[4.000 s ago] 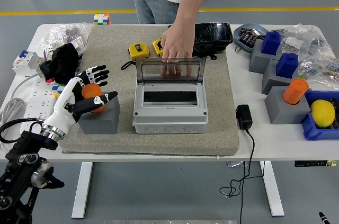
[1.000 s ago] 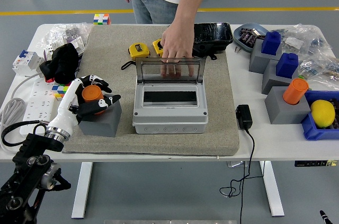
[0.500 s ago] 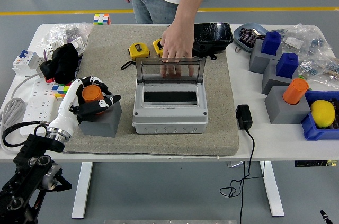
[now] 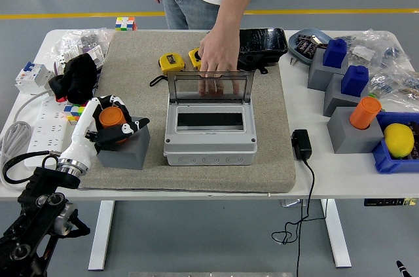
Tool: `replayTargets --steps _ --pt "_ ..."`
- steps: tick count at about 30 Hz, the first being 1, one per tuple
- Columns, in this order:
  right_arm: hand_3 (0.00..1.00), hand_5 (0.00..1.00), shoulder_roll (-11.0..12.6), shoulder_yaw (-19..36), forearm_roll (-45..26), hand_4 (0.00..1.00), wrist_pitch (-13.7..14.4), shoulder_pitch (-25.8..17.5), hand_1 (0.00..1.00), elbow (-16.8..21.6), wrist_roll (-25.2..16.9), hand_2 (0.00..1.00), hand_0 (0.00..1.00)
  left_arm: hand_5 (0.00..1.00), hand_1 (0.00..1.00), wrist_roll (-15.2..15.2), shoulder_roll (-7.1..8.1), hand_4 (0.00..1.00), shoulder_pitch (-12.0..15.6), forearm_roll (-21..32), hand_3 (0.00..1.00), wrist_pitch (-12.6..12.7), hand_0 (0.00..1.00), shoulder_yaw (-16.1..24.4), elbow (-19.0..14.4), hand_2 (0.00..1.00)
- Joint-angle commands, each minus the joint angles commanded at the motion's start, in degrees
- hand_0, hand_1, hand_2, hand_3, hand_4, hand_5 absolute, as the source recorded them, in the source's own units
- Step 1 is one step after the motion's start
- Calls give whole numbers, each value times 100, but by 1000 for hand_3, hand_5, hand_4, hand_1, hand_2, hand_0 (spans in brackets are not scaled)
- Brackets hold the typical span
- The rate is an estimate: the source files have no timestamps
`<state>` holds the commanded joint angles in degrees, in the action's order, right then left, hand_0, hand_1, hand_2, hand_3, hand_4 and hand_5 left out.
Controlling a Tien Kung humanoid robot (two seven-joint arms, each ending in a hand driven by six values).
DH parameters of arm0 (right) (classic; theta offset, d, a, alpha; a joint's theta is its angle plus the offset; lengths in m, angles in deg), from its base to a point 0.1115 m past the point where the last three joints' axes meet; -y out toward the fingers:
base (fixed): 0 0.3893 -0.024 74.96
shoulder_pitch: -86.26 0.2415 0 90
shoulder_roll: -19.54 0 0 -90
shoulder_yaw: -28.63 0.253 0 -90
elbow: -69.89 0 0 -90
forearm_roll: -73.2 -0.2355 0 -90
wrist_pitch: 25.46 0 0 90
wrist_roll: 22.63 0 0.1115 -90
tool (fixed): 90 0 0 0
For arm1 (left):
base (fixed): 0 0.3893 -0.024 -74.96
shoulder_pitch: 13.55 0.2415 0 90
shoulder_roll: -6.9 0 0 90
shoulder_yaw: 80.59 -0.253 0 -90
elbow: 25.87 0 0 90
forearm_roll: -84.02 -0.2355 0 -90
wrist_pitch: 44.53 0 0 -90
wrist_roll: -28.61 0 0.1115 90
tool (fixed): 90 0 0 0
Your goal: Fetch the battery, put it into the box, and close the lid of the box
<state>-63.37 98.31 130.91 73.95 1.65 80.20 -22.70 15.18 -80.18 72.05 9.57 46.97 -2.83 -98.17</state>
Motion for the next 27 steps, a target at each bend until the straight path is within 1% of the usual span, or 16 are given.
replayTargets --steps 4,5,10,11,18,27 --pt "796 998 4 10 10 998 0 -7 746 0 5 748 790 2 73 -27 9 998 -1 24 116 117 132 -36 -7 127" --pt "796 998 3 16 15 998 1 -10 747 0 5 748 791 2 40 -35 8 998 -1 35 83 143 98 -41 -6 87" --pt "796 998 3 -2 -4 998 0 -10 747 0 -2 748 791 2 40 -61 16 998 -5 80 83 203 98 -80 -6 87" --pt "796 998 5 -7 -5 998 0 -9 747 0 -2 747 791 2 18 -71 16 998 -8 98 67 218 73 -83 -5 65" --pt "796 998 10 17 7 998 -1 4 747 0 9 747 791 2 9 -141 24 998 -46 216 56 317 69 -87 -5 59" --pt "796 998 11 1 -14 998 0 18 748 0 -2 747 791 2 8 -162 39 998 -100 263 52 377 68 -74 -63 57"
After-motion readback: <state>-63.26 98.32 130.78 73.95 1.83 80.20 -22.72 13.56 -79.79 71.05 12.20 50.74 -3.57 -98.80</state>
